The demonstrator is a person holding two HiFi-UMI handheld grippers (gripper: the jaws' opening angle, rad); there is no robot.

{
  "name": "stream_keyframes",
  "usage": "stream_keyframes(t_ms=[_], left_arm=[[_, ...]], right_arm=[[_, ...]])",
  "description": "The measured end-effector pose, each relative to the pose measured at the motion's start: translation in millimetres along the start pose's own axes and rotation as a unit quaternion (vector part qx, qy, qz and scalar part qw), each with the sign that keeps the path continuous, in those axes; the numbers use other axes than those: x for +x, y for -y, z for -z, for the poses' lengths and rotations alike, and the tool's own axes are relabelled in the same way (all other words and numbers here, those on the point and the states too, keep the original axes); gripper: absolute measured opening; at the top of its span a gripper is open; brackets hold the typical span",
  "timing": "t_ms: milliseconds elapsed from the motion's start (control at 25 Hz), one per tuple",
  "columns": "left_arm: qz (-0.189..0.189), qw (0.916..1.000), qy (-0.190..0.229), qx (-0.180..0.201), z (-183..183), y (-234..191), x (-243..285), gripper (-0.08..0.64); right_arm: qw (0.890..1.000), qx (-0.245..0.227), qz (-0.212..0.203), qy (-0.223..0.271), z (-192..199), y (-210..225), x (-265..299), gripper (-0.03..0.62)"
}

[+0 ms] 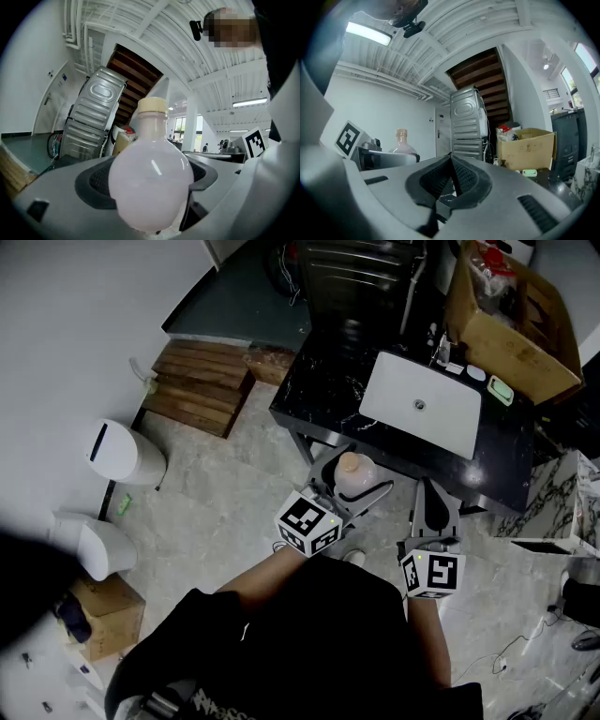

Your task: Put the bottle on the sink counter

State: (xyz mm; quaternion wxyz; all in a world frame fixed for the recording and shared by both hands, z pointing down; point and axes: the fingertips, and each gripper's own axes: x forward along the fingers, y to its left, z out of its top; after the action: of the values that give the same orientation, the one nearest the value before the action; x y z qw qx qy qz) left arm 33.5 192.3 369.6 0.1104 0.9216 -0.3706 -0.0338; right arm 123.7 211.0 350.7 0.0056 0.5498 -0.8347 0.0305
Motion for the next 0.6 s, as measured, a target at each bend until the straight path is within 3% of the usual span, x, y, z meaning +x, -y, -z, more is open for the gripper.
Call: stream_keyframes(t_ms=[240, 600], left_arm=[[-0.009, 0.9999, 0.002, 0.005, -3, 1, -1, 0.399], [-0.046, 0.9988, 0.013, 0.009, -5, -6, -1, 0.399]], right_arm=[[1.000, -0.003, 0.004, 0.012, -6, 9, -2, 0.037], [1.000, 0.004, 0.005, -0.012, 8, 29, 0, 0.038]])
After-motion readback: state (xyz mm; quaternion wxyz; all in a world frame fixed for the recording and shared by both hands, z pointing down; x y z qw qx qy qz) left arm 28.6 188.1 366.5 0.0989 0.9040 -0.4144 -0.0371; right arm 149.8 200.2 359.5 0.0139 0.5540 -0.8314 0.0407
